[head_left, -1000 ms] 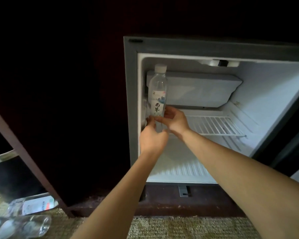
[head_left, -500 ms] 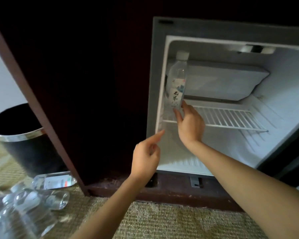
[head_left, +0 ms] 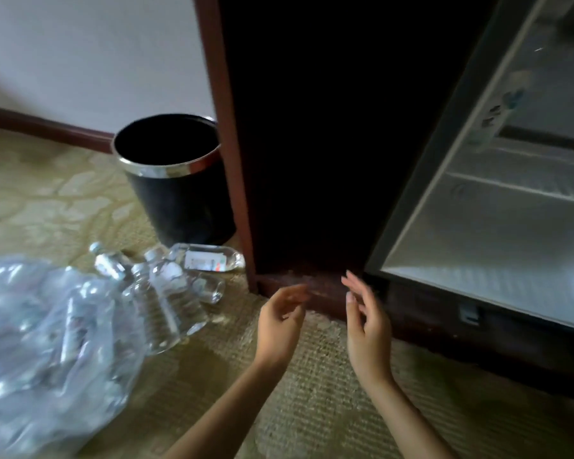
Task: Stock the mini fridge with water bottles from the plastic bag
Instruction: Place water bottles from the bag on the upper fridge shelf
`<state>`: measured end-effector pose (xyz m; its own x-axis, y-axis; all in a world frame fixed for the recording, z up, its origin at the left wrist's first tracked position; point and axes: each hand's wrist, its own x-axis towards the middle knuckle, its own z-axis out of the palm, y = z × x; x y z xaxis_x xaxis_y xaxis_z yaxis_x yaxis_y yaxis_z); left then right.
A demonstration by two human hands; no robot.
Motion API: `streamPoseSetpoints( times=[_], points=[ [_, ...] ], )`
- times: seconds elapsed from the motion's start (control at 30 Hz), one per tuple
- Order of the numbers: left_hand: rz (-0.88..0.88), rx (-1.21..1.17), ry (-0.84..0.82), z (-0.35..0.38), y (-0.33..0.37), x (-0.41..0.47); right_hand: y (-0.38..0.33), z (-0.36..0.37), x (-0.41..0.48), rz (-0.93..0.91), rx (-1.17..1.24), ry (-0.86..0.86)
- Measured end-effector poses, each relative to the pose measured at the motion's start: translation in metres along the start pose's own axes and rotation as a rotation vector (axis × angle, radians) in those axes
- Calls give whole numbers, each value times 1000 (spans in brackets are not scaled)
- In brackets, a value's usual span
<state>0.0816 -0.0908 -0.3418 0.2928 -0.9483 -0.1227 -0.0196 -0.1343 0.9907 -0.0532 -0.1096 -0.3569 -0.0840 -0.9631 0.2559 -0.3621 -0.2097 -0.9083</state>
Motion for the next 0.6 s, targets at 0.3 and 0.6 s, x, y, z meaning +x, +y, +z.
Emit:
streamPoseSetpoints(
  times=[0.3, 0.6],
  points=[
    [-328, -96, 429, -95, -97, -75, 6, 110, -76, 387, 95, -495],
    [-418, -134, 530, -99, -107, -48, 45, 134, -106, 689, -4, -599]
  ],
)
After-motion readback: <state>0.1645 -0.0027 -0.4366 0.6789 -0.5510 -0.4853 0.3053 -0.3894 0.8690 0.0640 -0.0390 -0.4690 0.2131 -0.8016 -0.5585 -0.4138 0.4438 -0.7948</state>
